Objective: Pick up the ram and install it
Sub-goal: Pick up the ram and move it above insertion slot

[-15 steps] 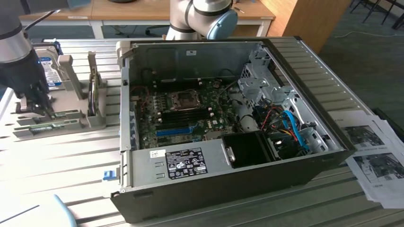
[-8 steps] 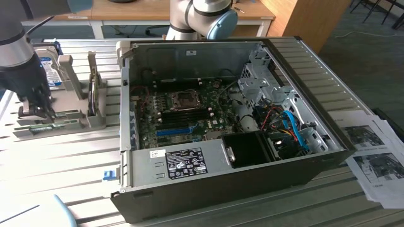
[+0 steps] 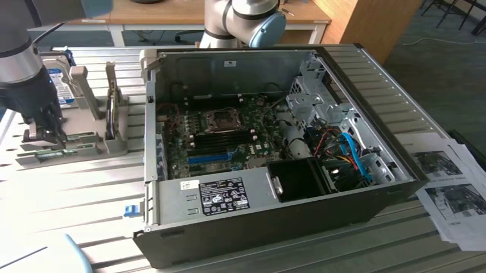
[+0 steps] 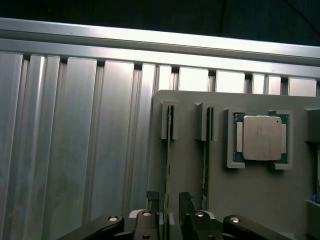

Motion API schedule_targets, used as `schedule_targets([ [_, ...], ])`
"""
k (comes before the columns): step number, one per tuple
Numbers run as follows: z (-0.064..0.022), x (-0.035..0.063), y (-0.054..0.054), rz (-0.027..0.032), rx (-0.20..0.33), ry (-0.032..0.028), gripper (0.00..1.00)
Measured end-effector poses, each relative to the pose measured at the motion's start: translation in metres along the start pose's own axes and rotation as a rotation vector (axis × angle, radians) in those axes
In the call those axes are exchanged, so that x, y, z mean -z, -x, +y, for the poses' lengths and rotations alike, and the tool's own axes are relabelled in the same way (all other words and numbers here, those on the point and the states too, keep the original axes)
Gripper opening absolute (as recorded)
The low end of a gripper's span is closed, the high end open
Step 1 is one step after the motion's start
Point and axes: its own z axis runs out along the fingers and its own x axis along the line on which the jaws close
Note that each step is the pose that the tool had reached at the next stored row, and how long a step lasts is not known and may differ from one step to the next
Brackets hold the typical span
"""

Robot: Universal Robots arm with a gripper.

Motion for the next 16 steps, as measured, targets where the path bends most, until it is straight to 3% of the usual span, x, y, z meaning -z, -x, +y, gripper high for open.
schedule_targets([
  [9,-0.0049,0.0001,-0.0003,0.0000,0.000,0.0003,0.29],
  [16,-0.0053,-0.0060,-0.0004,0.0000,0.000,0.0002,0.29],
])
